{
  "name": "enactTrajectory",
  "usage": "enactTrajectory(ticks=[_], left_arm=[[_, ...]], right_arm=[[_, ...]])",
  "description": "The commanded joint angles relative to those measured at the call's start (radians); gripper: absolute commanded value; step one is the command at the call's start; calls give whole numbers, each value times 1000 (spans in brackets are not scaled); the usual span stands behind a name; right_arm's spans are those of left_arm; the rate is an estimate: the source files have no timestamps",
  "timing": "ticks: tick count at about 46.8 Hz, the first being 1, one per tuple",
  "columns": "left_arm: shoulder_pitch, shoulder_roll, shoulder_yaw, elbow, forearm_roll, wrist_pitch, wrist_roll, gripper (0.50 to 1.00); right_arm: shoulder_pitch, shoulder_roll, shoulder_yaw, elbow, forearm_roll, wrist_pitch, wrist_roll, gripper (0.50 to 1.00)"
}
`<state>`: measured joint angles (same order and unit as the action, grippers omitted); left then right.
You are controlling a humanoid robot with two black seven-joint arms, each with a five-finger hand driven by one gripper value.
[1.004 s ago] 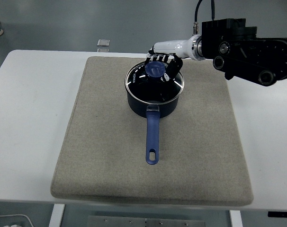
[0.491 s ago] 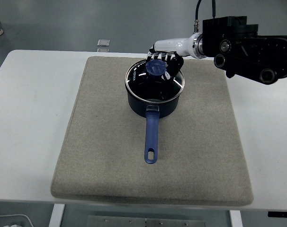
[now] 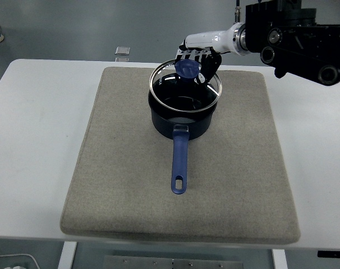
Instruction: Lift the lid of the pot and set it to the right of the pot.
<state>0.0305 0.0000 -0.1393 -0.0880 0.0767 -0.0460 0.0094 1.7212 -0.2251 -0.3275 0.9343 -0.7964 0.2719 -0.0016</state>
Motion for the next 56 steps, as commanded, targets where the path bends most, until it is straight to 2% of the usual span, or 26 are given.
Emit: enactTrajectory(ticks=[1,7,20,30,49,56], left_arm=[[0,0,0,1,0,0,0,1000],[0,0,0,1,0,0,1,1000],[0,0,0,1,0,0,0,1000],[0,0,0,-1,0,0,0,1000],[0,0,0,1,0,0,1,1000],[0,0,0,1,0,0,0,1000]], right_arm=[[8,-16,1,0,0,15,0,500],[9,-42,-2,0,3,20,0,500],[-17,-163,2,-9,11,59,-18,500],[-80,-243,4,-37,9,59,-23,500],[-221,-230,18,-104,-6,40,-24,500],[-258,-206,18,-107,-7,1,-24,500]])
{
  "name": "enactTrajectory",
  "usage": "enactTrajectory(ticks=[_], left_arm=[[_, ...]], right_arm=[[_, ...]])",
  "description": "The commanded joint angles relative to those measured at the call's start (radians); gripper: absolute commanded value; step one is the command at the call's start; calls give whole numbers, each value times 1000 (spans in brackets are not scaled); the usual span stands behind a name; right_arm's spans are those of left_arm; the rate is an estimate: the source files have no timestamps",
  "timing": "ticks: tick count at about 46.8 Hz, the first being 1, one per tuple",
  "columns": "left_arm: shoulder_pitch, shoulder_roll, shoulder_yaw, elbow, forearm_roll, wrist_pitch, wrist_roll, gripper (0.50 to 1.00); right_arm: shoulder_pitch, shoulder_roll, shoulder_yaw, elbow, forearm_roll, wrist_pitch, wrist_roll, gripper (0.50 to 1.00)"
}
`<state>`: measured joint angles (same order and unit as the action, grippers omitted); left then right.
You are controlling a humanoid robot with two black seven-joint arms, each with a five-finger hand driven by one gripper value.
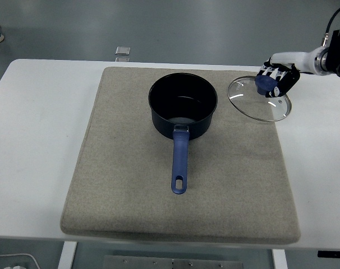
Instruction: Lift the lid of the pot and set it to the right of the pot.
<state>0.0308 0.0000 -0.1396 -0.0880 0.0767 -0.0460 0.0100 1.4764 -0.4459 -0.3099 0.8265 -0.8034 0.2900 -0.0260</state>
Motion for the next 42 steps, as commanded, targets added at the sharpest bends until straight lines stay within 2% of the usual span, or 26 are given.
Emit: enactTrajectory(ticks=[1,14,21,23,26,29,38,42], left_arm=[[0,0,0,1,0,0,-1,1000],[0,0,0,-1,0,0,-1,1000],[0,0,0,1,0,0,-1,1000],[0,0,0,1,0,0,1,1000],[0,0,2,1,0,0,1,1000],[0,0,0,1,0,0,-1,1000],[0,0,0,1,0,0,1,1000],[0,0,2,-1,0,0,-1,1000]], right_arm=[[-19,19,0,0,-2,-21,0,500],[-61,44,-2,-6,-3,-66,0,500],[-64,46,-2,-6,-3,-75,0,609],[-62,47,0,-6,-3,-75,0,666],[-64,47,-2,-6,-3,-75,0,699],[-62,47,-2,-6,-3,-75,1,752],[-64,47,0,-6,-2,-74,3,854],[-61,46,0,-6,-2,-71,3,858]])
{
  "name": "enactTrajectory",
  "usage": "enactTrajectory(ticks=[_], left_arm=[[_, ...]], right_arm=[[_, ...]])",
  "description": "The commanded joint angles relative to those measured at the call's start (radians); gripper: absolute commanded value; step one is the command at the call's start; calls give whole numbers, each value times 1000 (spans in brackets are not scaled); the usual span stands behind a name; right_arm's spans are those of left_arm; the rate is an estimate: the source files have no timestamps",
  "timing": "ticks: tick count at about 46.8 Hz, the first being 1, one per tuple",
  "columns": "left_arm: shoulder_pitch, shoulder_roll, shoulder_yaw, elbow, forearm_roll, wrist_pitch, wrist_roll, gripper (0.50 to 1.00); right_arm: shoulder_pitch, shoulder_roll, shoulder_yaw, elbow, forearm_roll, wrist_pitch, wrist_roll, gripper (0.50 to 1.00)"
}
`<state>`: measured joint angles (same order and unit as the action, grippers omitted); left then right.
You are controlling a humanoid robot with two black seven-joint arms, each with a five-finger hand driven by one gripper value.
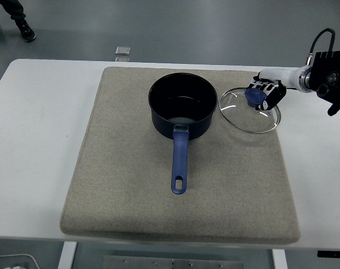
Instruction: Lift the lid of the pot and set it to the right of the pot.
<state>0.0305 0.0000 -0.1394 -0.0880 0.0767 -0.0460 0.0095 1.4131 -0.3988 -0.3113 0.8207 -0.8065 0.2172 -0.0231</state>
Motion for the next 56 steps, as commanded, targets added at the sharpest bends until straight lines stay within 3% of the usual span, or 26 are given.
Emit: enactTrajectory(ticks=[1,11,13,28,43,56], left_arm=[[0,0,1,-1,0,0,0,1000],[0,0,0,1,0,0,0,1000],[0,0,0,1,0,0,0,1000],[0,0,0,1,0,0,0,1000],[-1,0,0,1,0,0,1,1000],[0,0,0,1,0,0,0,1000]], right_arm=[[4,-2,1,0,1,4,0,858],[12,-6,4,2,16,10,6,862],[10,-6,20,2,20,8,9,887],[-103,-12,346,0,36,13,14,924],[-204,-2,483,-51,427,2,14,921],[-282,18,627,-127,668,22,14,919]])
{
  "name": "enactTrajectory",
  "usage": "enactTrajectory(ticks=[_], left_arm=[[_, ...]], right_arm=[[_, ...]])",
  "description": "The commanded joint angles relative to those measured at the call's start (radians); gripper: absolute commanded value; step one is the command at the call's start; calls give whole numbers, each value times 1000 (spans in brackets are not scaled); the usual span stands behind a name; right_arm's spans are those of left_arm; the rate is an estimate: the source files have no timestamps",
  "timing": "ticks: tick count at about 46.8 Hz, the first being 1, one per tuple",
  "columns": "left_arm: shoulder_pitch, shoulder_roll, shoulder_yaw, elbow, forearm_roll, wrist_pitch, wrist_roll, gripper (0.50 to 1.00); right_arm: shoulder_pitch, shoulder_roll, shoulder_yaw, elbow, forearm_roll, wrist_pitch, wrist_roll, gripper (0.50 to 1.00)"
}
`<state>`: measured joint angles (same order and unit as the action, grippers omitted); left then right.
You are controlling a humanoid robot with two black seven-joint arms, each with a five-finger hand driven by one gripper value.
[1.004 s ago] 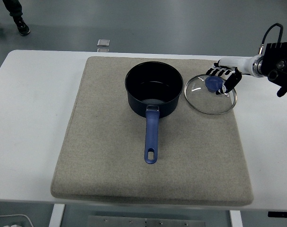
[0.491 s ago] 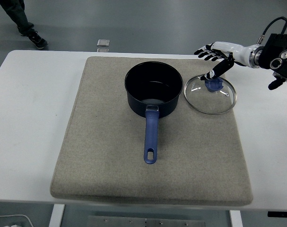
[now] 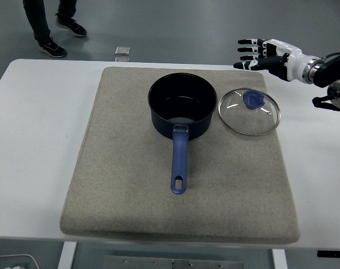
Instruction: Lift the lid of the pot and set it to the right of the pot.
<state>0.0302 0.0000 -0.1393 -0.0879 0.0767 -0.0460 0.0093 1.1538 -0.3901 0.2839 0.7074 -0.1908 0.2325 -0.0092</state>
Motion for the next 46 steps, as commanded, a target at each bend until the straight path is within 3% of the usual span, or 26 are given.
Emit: enactTrajectory(ticks=[1,14,46], left_arm=[[0,0,0,1,0,0,1,1000],[-1,0,1,0,0,0,0,1000],[0,0,1,-1,0,0,0,1000]], right_arm=[[-31,13,40,-17,71,10,0,919],[-100,53,97,-35,269,4,2,921],[-128,89,140,-35,272,-4,2,924]])
